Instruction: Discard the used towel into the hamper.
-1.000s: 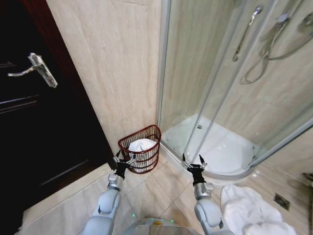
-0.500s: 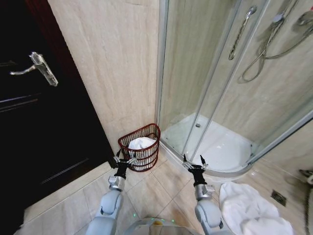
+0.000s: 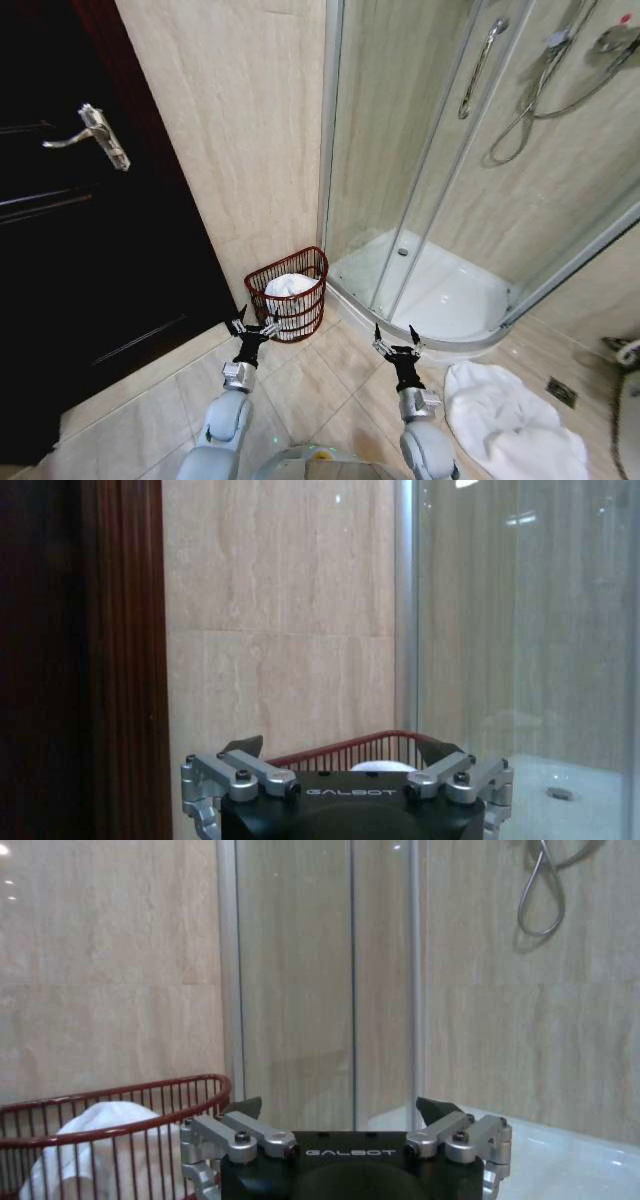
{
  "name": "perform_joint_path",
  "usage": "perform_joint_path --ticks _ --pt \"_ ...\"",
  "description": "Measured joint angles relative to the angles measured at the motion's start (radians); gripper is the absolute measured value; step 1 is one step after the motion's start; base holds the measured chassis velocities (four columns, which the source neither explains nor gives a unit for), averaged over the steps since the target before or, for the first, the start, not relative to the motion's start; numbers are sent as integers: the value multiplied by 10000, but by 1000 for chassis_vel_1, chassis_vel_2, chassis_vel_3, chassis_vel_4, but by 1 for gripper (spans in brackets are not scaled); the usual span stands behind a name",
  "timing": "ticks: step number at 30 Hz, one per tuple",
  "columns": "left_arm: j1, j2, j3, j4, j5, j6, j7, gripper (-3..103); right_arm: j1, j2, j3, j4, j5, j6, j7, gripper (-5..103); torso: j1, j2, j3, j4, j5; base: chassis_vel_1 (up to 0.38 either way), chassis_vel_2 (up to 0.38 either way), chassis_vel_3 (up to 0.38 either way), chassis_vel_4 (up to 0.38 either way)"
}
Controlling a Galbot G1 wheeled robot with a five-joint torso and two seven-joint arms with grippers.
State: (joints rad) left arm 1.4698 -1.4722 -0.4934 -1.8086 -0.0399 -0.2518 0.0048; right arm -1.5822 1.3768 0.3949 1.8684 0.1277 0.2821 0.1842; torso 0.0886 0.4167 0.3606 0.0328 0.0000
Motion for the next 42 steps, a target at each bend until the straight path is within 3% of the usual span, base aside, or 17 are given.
perform_joint_path --ticks 11,42 --pt "-79 56 92 151 9 14 31 100 -41 -77 -7 -206 -138 -2 -7 100 2 7 5 0 0 98 -106 -101 100" --pt "73 100 -14 154 339 -64 76 100 -64 -24 -21 -373 -128 324 15 100 7 13 10 0 1 -23 -64 12 60"
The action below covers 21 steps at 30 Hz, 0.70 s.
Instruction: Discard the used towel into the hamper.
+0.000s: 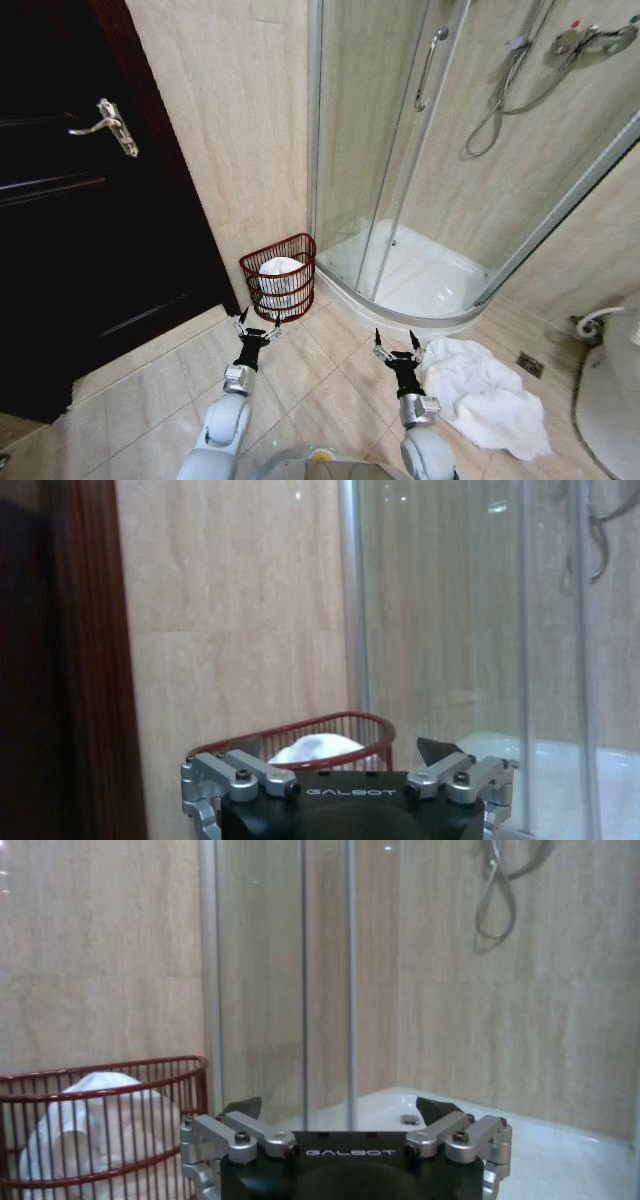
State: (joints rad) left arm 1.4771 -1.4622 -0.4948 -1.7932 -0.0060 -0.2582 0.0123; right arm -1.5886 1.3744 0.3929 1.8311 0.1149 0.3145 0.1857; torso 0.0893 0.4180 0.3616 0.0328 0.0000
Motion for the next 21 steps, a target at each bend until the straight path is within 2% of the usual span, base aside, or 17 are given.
perform_joint_path --ticks 21 --pt "-60 -26 68 80 33 -124 -6 100 -72 -19 19 -48 38 99 6 100 1 2 0 -3 -3 -118 -183 54 113"
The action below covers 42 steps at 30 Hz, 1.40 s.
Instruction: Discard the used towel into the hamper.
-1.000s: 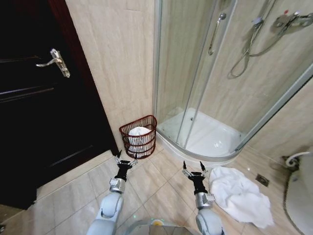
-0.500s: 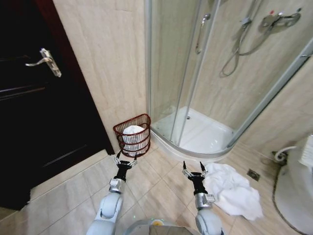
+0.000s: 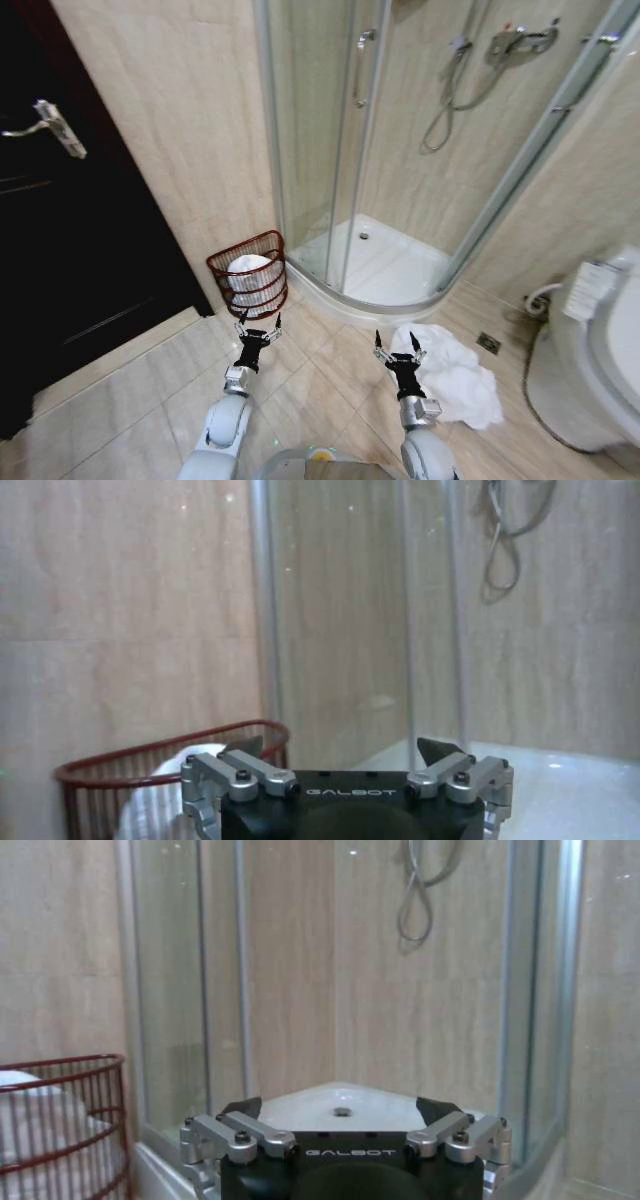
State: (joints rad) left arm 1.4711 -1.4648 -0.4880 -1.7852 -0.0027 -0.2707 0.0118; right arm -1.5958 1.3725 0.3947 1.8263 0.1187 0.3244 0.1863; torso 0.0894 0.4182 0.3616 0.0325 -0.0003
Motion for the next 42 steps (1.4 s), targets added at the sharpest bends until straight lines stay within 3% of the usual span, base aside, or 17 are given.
perform_joint_path --ticks 11,19,42 --pt "152 -73 6 6 -168 -294 1 100 -21 11 -32 -9 -7 35 0 100 0 0 0 3 3 -86 -138 76 142" --pt "325 -168 26 -71 -65 -371 -23 100 -66 -34 -25 -200 -6 397 34 100 0 0 0 2 6 -86 -143 101 144" --pt "309 -135 62 -19 -43 -419 -23 100 -49 -5 38 -253 192 441 41 100 1 0 1 2 3 -69 -75 75 73"
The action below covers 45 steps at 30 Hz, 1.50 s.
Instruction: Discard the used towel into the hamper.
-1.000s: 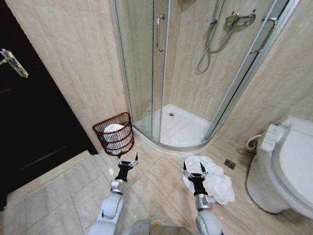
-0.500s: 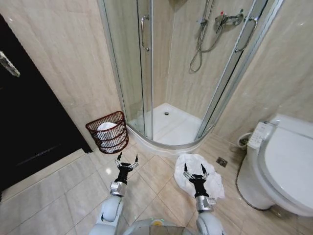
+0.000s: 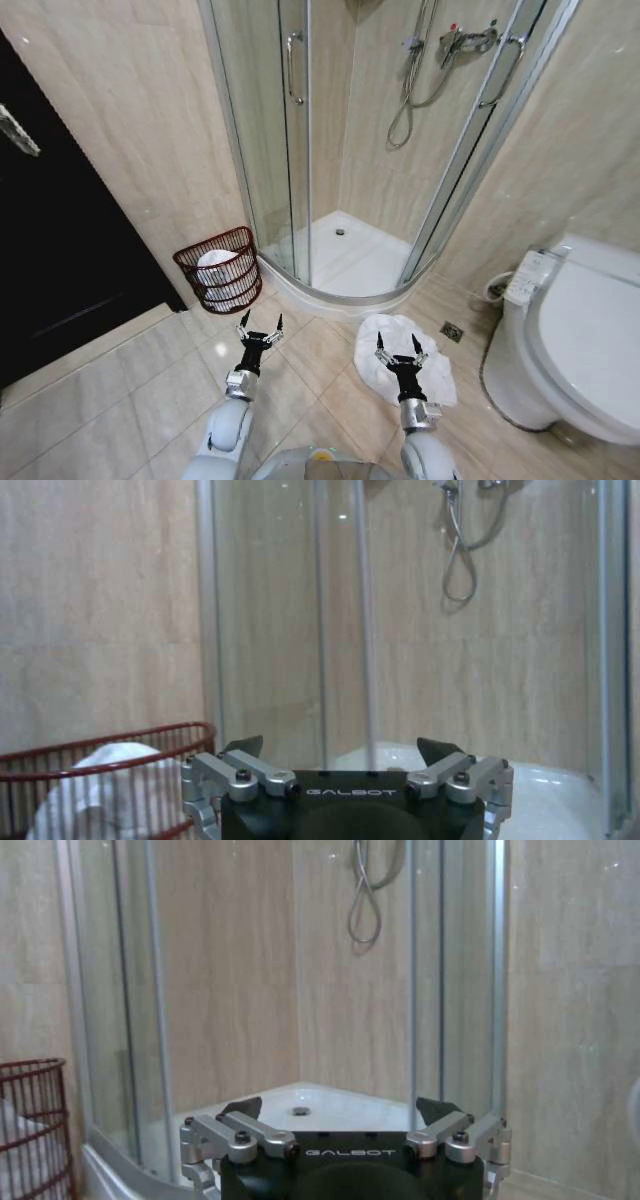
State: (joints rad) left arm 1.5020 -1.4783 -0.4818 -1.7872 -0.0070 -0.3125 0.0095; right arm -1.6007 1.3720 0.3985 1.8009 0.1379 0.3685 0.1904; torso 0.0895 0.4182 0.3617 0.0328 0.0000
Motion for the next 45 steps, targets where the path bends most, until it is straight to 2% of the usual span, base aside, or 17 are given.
perform_joint_path --ticks 8,16,33,41,43,45 --pt "84 5 18 -26 17 105 18 100 -9 25 59 -87 18 323 71 100 1 0 0 -2 -1 -165 -166 160 112" --pt "208 23 -6 -125 430 415 -167 100 4 58 41 -15 12 360 114 100 -54 -139 -88 -1 -1 56 14 -37 -18" --pt "290 21 39 -33 543 345 -293 100 65 53 -24 85 -82 -50 215 100 -357 -922 -563 -2 0 2 1 -3 -1" --pt "357 -5 38 -34 610 320 -323 100 61 -6 -22 38 -74 -24 274 100 -435 -1164 -726 -2 0 0 0 0 0" --pt "438 -27 74 -43 685 269 -376 100 -1 -91 -21 55 -19 6 286 100 -517 -1387 -869 -2 0 0 0 0 0" --pt "458 -28 82 -43 709 246 -380 100 -11 -110 -15 68 0 11 289 100 -543 -1445 -901 -2 0 0 0 0 0"
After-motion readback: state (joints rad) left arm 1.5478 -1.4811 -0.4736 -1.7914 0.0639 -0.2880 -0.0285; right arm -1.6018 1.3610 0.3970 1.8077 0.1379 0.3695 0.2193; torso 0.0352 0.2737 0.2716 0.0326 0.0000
